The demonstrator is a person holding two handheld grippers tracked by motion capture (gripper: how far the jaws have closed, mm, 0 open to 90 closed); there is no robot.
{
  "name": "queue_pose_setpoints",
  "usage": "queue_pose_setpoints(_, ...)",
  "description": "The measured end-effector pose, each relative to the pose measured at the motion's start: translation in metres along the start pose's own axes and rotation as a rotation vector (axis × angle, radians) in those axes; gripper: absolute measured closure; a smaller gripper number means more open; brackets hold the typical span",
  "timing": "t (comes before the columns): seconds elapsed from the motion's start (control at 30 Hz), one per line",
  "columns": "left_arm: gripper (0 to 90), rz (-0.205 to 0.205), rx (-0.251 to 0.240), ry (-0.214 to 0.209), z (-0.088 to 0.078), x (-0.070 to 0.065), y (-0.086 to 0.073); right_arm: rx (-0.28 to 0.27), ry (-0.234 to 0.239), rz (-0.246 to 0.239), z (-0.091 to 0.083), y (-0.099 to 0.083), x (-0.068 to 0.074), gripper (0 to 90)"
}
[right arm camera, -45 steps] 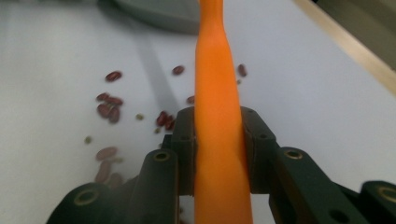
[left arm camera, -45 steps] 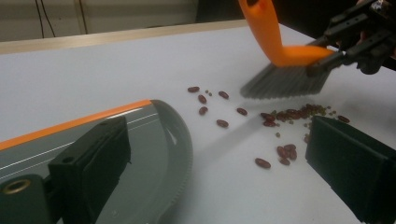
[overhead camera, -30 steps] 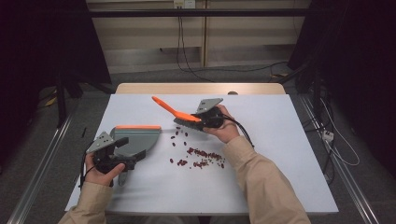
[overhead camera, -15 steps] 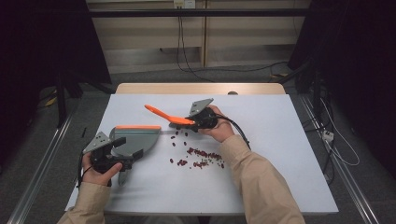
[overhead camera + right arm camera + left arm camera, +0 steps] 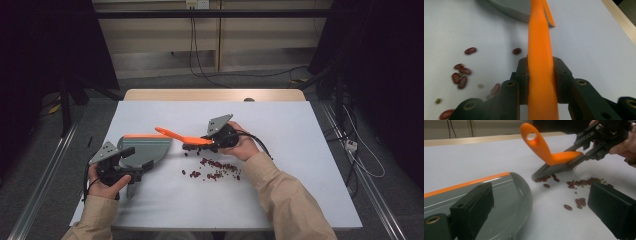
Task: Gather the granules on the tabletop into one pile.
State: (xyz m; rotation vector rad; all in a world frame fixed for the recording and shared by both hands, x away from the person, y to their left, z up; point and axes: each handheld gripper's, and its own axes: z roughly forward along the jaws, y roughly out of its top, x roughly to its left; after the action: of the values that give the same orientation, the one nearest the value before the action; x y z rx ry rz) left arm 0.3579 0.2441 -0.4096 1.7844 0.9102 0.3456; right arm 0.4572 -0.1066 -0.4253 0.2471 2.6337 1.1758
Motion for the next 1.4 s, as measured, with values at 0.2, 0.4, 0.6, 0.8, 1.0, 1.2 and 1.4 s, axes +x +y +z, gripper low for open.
queue_pose_setpoints(0.2,6.4,-0.006,-0.002,0.002,0.000,0.000,0.000,-0.009,0.003,-0.010,-0.009,-0.005,0.014,71.1)
queue_pose_setpoints(0.4,6.4,-0.010,0.001,0.003,0.001,0.000,0.000,-0.001,0.012,-0.033,-0.015,-0.007,0.025,71.1)
queue_pose_setpoints(0.6,6.4,-0.005,0.004,0.004,0.001,-0.001,0.000,0.001,0.016,-0.044,-0.020,-0.008,0.032,71.2)
queue_pose_setpoints(0.8,6.4,-0.005,0.005,0.003,0.002,-0.001,0.000,0.003,-0.012,-0.047,-0.023,-0.007,0.034,71.3)
queue_pose_setpoints(1.0,6.4,-0.004,0.005,0.003,0.002,0.000,0.000,-0.066,-0.073,0.031,-0.032,-0.007,0.027,71.4)
queue_pose_setpoints(1.2,6.4,0.000,0.007,0.008,0.003,0.000,0.000,-0.162,-0.141,0.247,-0.045,0.000,0.028,71.4)
queue_pose_setpoints(1.4,6.4,0.005,0.006,0.010,0.002,0.000,0.000,-0.227,-0.258,0.479,-0.043,0.006,0.044,71.4)
